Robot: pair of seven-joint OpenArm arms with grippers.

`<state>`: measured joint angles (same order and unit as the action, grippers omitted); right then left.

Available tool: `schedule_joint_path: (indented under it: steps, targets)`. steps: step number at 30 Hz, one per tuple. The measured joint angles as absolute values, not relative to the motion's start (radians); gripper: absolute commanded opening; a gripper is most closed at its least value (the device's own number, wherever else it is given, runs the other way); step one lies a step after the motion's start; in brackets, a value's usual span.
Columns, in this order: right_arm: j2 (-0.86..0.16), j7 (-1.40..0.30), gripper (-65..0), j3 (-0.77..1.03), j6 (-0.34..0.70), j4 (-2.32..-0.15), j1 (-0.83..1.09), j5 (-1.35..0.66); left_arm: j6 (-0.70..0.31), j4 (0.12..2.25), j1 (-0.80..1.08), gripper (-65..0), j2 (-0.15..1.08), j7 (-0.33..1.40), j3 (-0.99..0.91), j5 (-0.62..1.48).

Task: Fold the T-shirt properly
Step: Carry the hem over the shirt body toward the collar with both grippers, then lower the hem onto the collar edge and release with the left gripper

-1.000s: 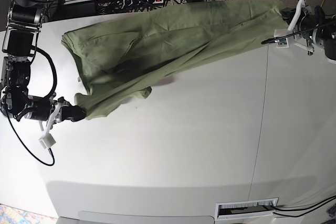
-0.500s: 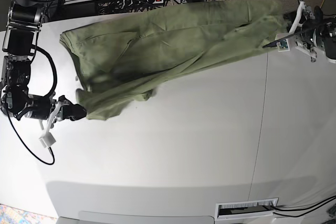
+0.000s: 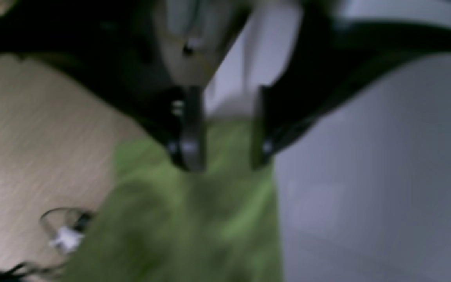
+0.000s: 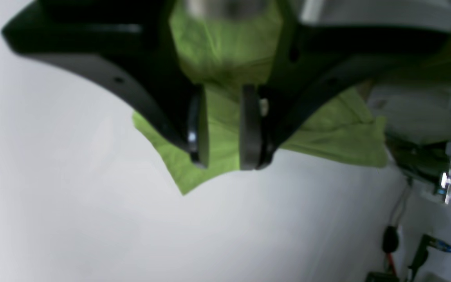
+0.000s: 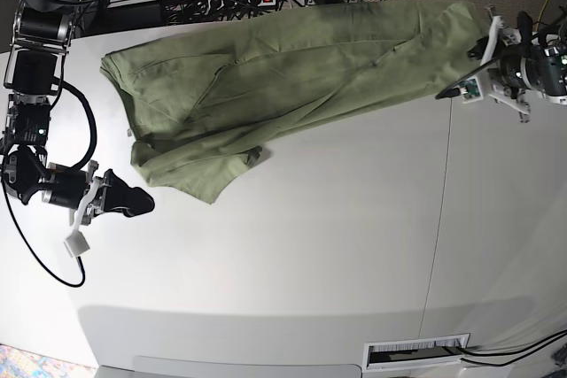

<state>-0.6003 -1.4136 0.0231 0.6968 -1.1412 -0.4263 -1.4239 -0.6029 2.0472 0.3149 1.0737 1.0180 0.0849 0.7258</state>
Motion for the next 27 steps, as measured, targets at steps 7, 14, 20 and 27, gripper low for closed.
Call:
schedule_joint_path:
  steps: [7,14,20,27]
  targets:
    - [-0.549,-1.413,-49.8,0.023,0.697,-1.141,-0.42,-1.423,-0.653,2.091,0.313,-65.0,0.977,1.01,0.085,0.783]
    - [-0.514,-1.413,-49.8,0.023,0.697,-1.141,-0.416,-1.416,-0.654,1.964,0.312,-65.0,0.871,0.838,0.085,0.682]
    - [-0.507,-1.414,-49.8,0.023,0.697,-1.141,-0.415,-1.415,-0.653,1.845,0.306,-65.0,0.799,0.675,0.085,0.582]
    - [-0.506,-1.414,-49.8,0.023,0.696,-1.141,-0.416,-1.415,-0.654,1.738,0.249,-65.0,0.712,0.641,0.085,0.513]
